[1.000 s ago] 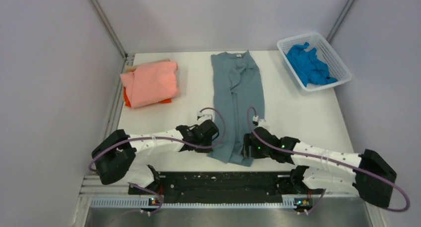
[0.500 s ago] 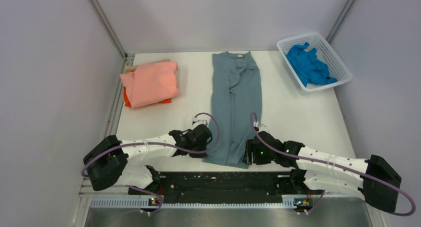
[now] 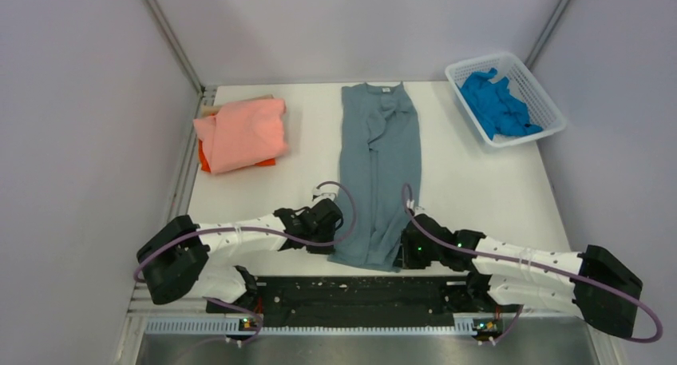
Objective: Fold and stack the t-shirts
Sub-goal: Grab the bottom of the folded rectangular tshirt with both arms, then fold the folded rectangular tshirt in 1/3 of the way
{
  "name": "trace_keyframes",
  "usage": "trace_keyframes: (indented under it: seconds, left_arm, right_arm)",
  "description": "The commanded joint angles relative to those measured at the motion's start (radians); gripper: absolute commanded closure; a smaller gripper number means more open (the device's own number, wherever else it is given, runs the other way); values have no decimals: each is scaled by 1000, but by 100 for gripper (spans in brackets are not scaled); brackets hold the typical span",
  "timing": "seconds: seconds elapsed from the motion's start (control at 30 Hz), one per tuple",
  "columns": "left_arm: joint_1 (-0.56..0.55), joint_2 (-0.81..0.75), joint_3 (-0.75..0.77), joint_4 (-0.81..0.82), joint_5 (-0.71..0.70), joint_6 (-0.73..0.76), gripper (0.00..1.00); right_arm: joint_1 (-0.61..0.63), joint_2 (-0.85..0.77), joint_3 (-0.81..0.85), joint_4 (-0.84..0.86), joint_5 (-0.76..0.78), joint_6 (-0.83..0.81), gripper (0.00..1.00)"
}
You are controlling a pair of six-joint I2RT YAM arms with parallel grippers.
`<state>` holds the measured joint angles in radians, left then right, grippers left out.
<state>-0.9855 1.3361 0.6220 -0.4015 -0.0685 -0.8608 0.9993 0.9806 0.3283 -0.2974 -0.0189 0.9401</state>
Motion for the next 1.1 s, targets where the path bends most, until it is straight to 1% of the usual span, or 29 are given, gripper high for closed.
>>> trace_keyframes:
  seconds: [0.0, 0.07, 0.13, 0.2, 0.3, 0.4, 0.5, 0.6, 0.67, 0.73, 0.83, 0.9, 0.97, 1.07]
  left_arm:
    - [-2, 4, -1, -19, -35, 3, 100]
    - [-2, 8, -5, -30, -54, -2, 100]
    - [-1, 16, -8, -20, -48, -7, 100]
    - [-2, 31, 0, -11, -33, -7, 100]
    - [-2, 47, 22, -14, -15, 5, 100]
    - [-10, 22, 47, -7, 57, 30, 100]
    - [-40, -54, 57, -11, 41, 48, 100]
    - [-40, -141, 44, 27, -17, 71, 100]
    - [-32, -157, 54, 89, -63, 85, 100]
    - [-5, -135, 82, 147, -80, 110, 100]
    - [77, -43, 159, 197, -38, 138, 100]
    - [129, 29, 229, 182, -9, 134, 100]
    - [160, 89, 287, 196, -21, 122, 100]
    - [195, 165, 383, 193, 19, 161, 100]
  right_arm:
    - [9, -84, 7, -204, 13, 7, 87]
    - [9, -154, -9, -309, 26, 33, 88]
    - [10, -226, -36, -372, 37, 82, 90]
    - [9, -291, -66, -388, 23, 113, 90]
    - [10, -360, -85, -372, 28, 136, 100]
    - [10, -367, -51, -325, 30, 87, 100]
    - [10, -348, 20, -319, 57, 6, 100]
    - [9, -342, 89, -321, 162, -54, 100]
    - [8, -329, 142, -319, 271, -75, 100]
    - [7, -304, 189, -287, 361, -114, 100]
    - [-23, -251, 245, -209, 431, -180, 100]
    - [-79, -208, 264, -151, 435, -216, 100]
    - [-143, -175, 266, -76, 411, -234, 100]
    - [-202, -148, 261, 55, 369, -265, 100]
